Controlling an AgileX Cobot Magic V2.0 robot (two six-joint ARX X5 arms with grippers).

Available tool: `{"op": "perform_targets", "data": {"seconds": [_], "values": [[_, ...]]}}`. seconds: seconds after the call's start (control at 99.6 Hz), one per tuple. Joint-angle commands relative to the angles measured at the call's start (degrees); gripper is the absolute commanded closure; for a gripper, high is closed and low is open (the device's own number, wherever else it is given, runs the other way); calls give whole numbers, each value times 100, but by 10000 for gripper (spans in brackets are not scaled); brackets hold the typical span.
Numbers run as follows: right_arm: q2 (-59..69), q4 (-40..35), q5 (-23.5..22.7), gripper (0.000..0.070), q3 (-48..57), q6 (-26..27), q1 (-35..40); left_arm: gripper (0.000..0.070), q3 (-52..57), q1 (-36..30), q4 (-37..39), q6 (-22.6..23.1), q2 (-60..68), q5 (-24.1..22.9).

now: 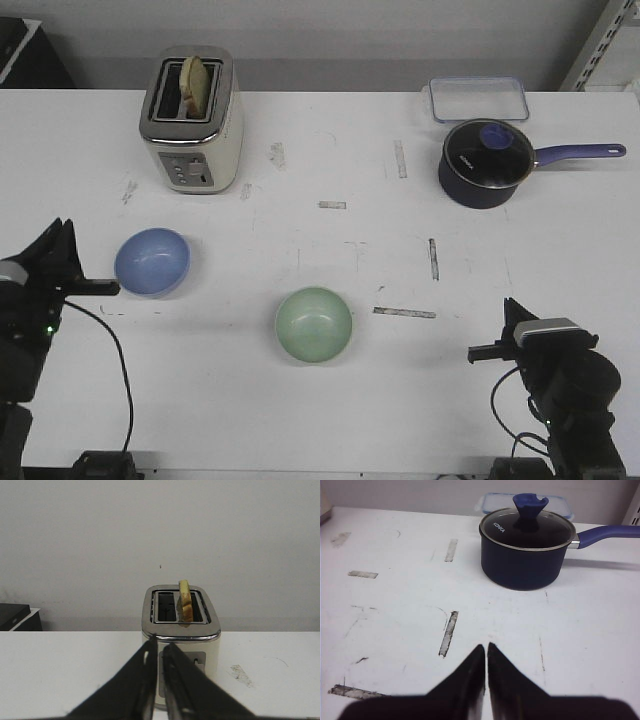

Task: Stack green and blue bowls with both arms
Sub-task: 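Reach the left gripper to the light blue bowl and grasp its rim, then lift the blue bowl with the left gripper and lower it onto the green bowl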

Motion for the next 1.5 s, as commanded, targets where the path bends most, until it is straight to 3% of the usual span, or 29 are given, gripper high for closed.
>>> {"op": "perform_targets", "data": {"seconds": [0.0, 0.09, 0.221, 0.692, 0.963, 1.004, 1.094, 1.204, 1.315, 1.485], "values": [[22, 68, 0, 700, -13, -33, 0, 494, 157, 50, 0, 105, 341, -28], [22, 63, 0, 700, -13, -33, 0, 327, 192, 181, 28, 50, 732, -28], [22, 39, 0, 700, -13, -33, 0, 170, 195, 503, -210, -85, 1325, -26], [22, 42, 0, 700, -13, -33, 2, 170, 192, 1165, -2033, -31, 3488, 68], [22, 42, -2, 700, -13, -48, 2, 185, 192, 1189, -1814, -162, 4658, 76], [22, 42, 0, 700, -13, -48, 2, 199, 192, 1189, -1775, -212, 4769, 92], [22, 44, 0, 700, -13, -50, 0, 318, 192, 1189, -1725, -227, 4957, 175], [22, 42, 0, 700, -13, -48, 0, 542, 192, 1189, -1692, -227, 5031, 173], [22, 39, 0, 700, -13, -48, 0, 695, 195, 1189, -1580, -251, 5021, 173], [22, -13, 0, 700, -13, -48, 0, 700, 201, 1187, -1502, -249, 5021, 175]]}}
